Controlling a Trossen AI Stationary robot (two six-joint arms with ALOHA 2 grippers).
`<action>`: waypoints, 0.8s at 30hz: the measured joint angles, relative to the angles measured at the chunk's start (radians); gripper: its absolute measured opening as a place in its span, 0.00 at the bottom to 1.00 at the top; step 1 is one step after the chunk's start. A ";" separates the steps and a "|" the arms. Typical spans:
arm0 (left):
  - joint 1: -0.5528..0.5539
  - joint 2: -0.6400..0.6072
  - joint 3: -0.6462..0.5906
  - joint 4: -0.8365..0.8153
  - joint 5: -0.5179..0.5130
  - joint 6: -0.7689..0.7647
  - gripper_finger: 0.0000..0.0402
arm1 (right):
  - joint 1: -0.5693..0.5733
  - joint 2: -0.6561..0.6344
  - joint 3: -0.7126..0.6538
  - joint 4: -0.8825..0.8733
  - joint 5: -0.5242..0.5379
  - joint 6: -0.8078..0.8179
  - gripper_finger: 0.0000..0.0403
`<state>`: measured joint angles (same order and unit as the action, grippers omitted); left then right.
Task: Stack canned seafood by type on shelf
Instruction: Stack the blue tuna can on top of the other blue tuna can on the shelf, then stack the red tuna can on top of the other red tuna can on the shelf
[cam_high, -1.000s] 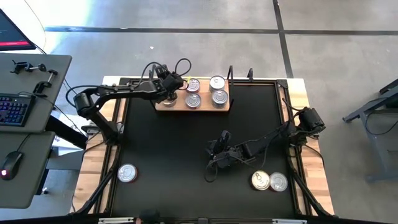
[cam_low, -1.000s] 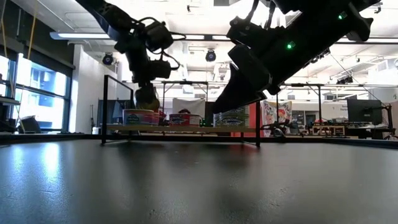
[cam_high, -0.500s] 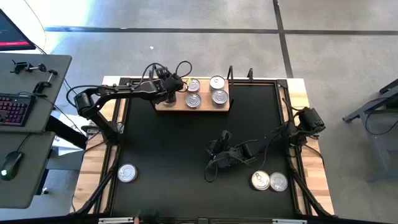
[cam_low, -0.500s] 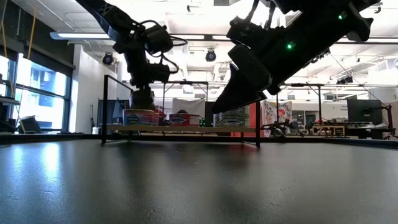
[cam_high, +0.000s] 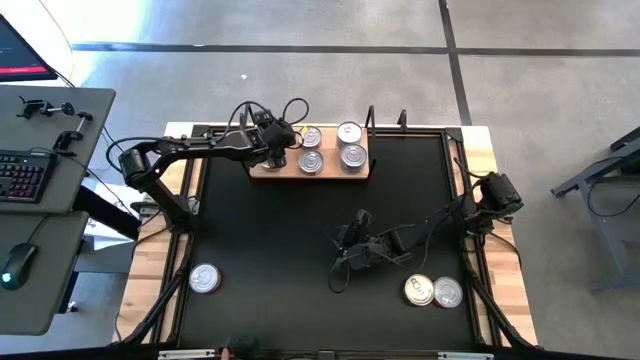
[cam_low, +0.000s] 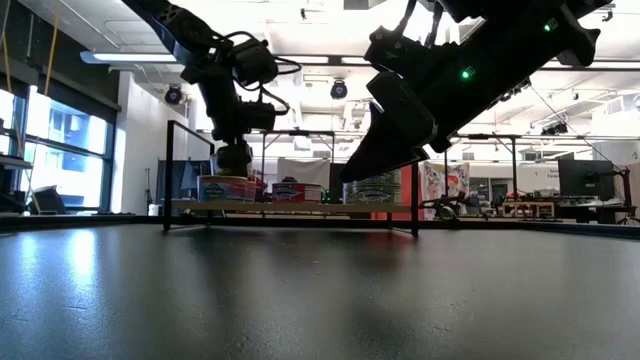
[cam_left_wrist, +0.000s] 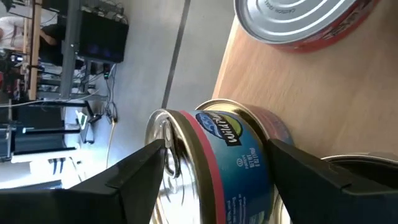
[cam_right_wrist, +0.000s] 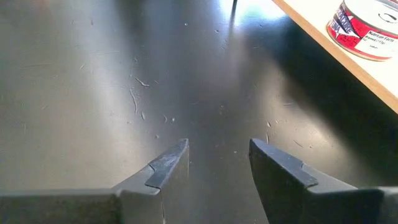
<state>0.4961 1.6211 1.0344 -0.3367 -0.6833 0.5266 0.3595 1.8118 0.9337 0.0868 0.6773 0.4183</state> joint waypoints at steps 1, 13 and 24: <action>0.000 0.000 0.000 0.001 0.002 0.000 0.68 | 0.000 0.000 0.000 0.000 0.000 0.000 0.40; -0.001 -0.002 0.000 0.046 0.000 0.035 0.68 | 0.000 0.000 0.000 0.000 0.000 0.000 0.40; -0.175 -0.194 0.001 -0.021 -0.074 -0.080 0.68 | 0.000 0.000 0.000 0.019 0.000 -0.027 0.40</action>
<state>0.3212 1.4268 1.0351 -0.3575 -0.7577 0.4469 0.3597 1.8122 0.9337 0.1053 0.6777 0.3909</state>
